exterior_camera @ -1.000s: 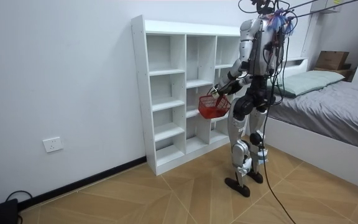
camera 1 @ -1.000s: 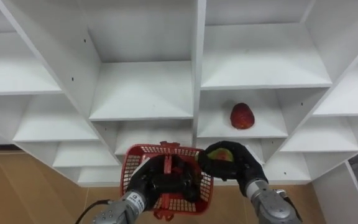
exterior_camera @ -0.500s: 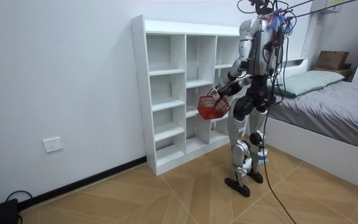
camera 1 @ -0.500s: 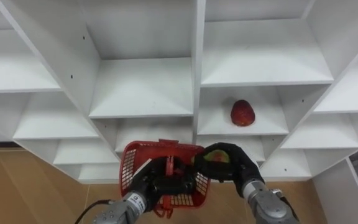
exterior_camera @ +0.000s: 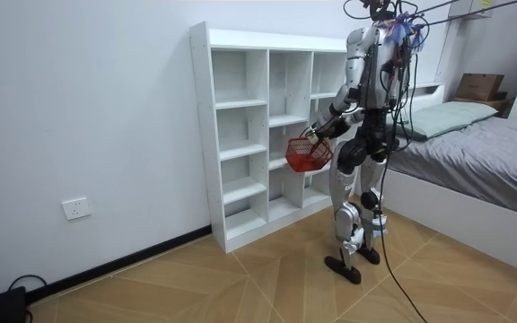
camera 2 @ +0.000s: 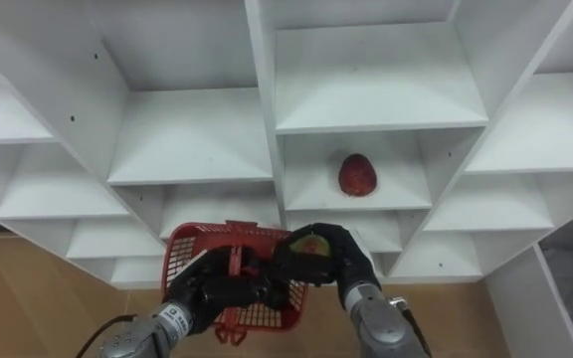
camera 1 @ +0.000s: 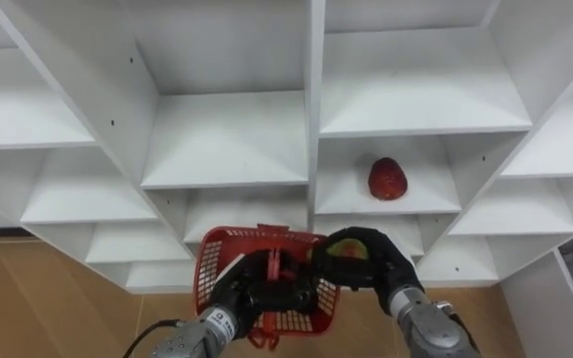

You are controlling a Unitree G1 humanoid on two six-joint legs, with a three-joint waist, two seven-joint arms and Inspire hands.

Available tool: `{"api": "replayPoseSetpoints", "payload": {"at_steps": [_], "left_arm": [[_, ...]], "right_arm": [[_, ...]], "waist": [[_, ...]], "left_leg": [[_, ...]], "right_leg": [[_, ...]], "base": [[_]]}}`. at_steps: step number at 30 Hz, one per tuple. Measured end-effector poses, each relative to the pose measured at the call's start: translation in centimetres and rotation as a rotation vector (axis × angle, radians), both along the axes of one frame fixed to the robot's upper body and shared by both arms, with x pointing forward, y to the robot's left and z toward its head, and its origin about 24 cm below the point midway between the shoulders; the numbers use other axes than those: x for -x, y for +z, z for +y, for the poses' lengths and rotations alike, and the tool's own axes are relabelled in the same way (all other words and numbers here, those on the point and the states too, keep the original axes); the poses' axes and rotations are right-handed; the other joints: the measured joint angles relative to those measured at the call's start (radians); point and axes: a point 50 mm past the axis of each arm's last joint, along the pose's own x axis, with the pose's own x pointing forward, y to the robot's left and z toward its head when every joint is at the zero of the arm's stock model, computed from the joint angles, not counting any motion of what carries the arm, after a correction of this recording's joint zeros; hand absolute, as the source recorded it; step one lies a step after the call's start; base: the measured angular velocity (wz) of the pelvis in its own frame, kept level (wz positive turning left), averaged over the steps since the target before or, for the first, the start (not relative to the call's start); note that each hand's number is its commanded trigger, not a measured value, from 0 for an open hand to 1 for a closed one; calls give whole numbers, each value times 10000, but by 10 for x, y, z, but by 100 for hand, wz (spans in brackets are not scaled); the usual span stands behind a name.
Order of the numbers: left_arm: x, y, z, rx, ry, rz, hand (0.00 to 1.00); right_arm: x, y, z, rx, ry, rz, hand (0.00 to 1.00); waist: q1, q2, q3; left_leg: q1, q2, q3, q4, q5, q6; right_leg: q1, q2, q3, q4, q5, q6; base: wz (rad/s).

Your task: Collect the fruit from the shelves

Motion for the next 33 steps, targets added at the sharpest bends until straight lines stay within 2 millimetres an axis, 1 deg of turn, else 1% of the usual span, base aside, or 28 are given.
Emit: {"api": "replayPoseSetpoints", "payload": {"at_steps": [6, 10, 13, 19, 22, 31, 32, 33], "left_arm": [[0, 0, -2, 35, 17, 16, 100], [-1, 1, -2, 37, 41, -22, 100], [-3, 4, -2, 52, 101, -163, 100], [-7, 7, -4, 92, 46, -305, 100], [-7, 7, -5, 100, 38, -307, 100], [-6, 4, -4, -37, 52, 73, 100], [-6, 4, -4, -40, 56, 72, 100], [-6, 4, -4, -68, 86, 89, 100]], "right_arm": [[2, -4, 0, -377, -115, 267, 100], [-1, -4, 0, -459, -28, 296, 100], [-5, -1, 2, -614, -11, 213, 100], [-5, -2, 4, -1514, -371, 443, 100], [-5, -2, 5, -1603, -349, 469, 100], [0, -10, 8, -1884, -521, 967, 100], [0, -11, 8, -1952, -550, 1015, 96], [0, -12, 9, -2039, -544, 1102, 82]], "waist": [[-3, -22, 13], [-43, -90, 55], [-25, -125, 50], [-33, -180, 42], [-37, -187, 45], [-57, -201, 42], [-61, -201, 42], [-81, -201, 42]], "left_leg": [[-41, -6, 10, 57, 0, 0], [-129, -2, -2, 138, 0, 0], [-307, 1, 1, 233, 0, 0], [-323, -10, 7, 241, 0, 0], [-334, -12, 16, 240, 0, 0], [-356, -11, 33, 241, 0, 1], [-355, -10, 33, 242, 0, 1], [-350, -8, 33, 243, 1, 1]], "right_leg": [[-12, -22, -23, -5, -1, 1], [-45, -33, -58, -15, -2, 0], [-196, -55, -73, 13, 0, -1], [-187, -63, -76, 1, 0, 0], [-180, -58, -124, -1, 0, 0], [-151, -82, -255, -11, 3, -3], [-148, -84, -262, -11, 3, -3], [-141, -87, -270, -11, 4, -3]], "base": [[0], [2], [0], [0], [1], [4], [0], [0]]}}
